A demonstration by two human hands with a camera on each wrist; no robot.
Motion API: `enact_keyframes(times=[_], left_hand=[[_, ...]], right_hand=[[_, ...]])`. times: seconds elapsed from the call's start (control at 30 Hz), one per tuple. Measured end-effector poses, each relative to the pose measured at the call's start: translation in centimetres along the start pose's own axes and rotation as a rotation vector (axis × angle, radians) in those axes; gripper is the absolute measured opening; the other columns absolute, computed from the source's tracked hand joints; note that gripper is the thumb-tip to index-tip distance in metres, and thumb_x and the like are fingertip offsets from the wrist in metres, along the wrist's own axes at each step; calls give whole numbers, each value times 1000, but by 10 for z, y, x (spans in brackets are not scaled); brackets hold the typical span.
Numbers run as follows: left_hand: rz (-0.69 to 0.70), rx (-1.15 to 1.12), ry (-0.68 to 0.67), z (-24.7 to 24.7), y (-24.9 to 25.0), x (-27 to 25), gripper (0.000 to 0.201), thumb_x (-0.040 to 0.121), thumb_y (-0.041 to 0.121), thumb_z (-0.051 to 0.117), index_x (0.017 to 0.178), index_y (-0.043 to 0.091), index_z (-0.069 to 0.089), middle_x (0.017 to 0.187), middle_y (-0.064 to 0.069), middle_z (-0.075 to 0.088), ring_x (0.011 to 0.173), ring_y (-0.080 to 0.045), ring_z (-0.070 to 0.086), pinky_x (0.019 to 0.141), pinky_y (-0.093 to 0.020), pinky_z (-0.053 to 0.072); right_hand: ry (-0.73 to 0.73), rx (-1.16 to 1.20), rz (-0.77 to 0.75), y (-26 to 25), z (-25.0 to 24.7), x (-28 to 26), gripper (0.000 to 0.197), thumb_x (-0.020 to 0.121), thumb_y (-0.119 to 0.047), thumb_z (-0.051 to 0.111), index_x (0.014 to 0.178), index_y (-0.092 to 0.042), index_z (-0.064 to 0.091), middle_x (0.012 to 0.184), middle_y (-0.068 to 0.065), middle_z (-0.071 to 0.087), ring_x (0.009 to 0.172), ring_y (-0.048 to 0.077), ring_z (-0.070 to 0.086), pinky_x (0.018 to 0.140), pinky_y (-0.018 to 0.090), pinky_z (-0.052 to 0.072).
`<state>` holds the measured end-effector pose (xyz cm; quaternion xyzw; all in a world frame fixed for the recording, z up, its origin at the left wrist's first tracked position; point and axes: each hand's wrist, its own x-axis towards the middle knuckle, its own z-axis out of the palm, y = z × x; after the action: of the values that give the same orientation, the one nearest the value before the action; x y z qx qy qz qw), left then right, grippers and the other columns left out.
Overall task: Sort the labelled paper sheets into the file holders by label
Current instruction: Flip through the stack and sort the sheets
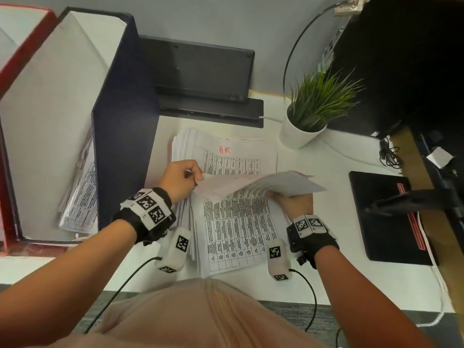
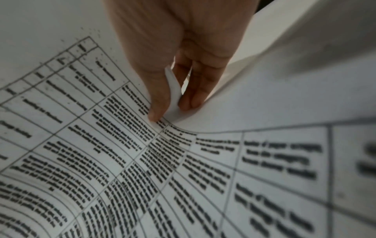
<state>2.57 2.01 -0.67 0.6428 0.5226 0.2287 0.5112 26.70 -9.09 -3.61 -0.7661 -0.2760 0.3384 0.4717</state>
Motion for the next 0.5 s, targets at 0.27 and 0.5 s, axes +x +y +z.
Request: enact_keyframes(times=[0.27,0.5], left_hand=[[-216,-542,-64,3,9,3,39,98,38,37,113,14,63,112,-8,67,107,-23,60,94,-35,46],[185,-3,22,10,39,-12,35,93,20,54,126,12,51,118,5,60,107,-6,58,80,-8,46]], right_hand=[[1,-65,-1,-19,8,1,31,84,-33,66,107,-13,62,112,7,62,97,17,58,86,25,45],[141,179,-152,-67,14,-11,27,88,-20,62,113,-12,61,107,0,65,92,6,62,77,13,51]])
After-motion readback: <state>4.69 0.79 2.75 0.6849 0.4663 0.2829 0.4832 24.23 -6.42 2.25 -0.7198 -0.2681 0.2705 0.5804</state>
